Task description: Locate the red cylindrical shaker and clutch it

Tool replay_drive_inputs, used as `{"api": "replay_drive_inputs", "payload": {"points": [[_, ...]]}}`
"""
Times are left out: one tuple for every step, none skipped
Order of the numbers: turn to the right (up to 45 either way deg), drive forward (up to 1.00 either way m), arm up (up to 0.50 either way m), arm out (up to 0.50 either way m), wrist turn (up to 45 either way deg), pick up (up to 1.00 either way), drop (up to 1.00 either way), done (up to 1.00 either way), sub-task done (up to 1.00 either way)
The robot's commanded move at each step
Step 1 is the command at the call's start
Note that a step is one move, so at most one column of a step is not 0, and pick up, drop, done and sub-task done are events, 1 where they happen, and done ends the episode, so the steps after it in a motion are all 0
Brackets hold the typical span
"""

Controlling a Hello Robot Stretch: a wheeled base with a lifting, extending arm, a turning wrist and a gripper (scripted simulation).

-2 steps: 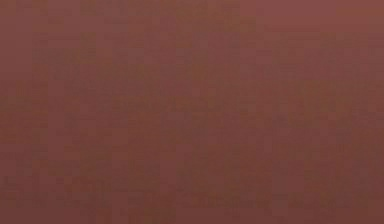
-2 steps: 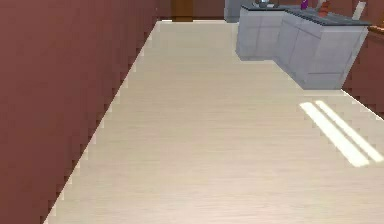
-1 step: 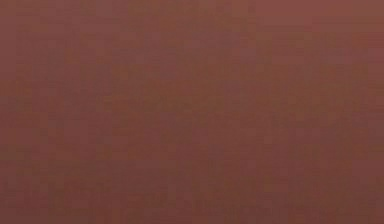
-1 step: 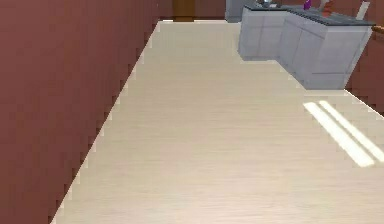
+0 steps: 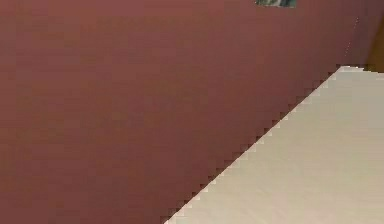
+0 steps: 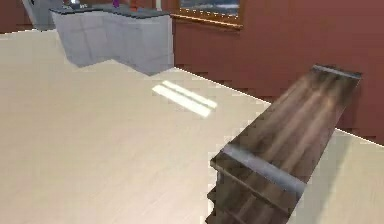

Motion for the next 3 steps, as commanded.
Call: {"api": "replay_drive_inputs", "payload": {"points": [[39.0, 0.00, 0.00, 0.00, 0.0, 0.00, 0.00, 0.00, 0.00], [0.0, 0.60, 0.00, 0.00, 0.0, 0.00, 0.00, 0.00, 0.00], [18.0, 0.00, 0.00, 0.00, 0.0, 0.00, 0.00, 0.00, 0.00]]}}
